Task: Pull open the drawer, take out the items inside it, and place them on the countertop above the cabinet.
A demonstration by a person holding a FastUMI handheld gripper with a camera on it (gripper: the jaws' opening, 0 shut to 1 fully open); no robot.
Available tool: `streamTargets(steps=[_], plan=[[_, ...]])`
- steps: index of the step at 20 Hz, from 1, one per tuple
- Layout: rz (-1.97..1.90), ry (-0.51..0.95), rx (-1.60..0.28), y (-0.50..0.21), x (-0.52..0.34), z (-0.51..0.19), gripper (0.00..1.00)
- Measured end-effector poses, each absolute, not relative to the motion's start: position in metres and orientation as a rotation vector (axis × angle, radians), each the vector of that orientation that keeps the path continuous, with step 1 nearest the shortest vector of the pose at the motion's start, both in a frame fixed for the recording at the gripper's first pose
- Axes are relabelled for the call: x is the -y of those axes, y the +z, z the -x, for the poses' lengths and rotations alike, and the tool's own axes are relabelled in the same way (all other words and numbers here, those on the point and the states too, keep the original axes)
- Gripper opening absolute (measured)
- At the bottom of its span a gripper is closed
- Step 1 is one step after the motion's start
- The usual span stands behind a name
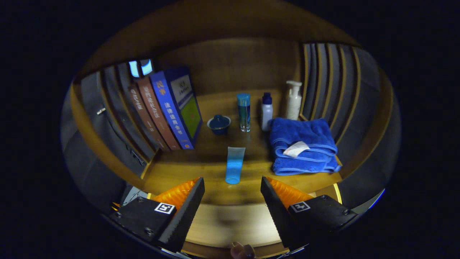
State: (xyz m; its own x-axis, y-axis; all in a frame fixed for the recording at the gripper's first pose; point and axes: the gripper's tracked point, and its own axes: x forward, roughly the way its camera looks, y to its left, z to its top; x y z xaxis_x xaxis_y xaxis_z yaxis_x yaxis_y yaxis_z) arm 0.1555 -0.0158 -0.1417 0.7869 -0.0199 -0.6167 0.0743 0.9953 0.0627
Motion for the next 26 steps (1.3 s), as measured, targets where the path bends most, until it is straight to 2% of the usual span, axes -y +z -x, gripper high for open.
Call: streamTargets(steps=[7, 12, 20, 26], plan=[[-0.026, -0.034, -0.394, -0.072, 0.008, -0.064, 1.0], [-0.032, -0.032, -0.252, -0.076, 0.006, 0.004, 1.0], [-0.054, -0.07, -0.185, -0.156, 0.013, 0.067, 0.99], [-0.04, -0.08, -0.321, -0.25, 0.016, 0.072, 1.0]])
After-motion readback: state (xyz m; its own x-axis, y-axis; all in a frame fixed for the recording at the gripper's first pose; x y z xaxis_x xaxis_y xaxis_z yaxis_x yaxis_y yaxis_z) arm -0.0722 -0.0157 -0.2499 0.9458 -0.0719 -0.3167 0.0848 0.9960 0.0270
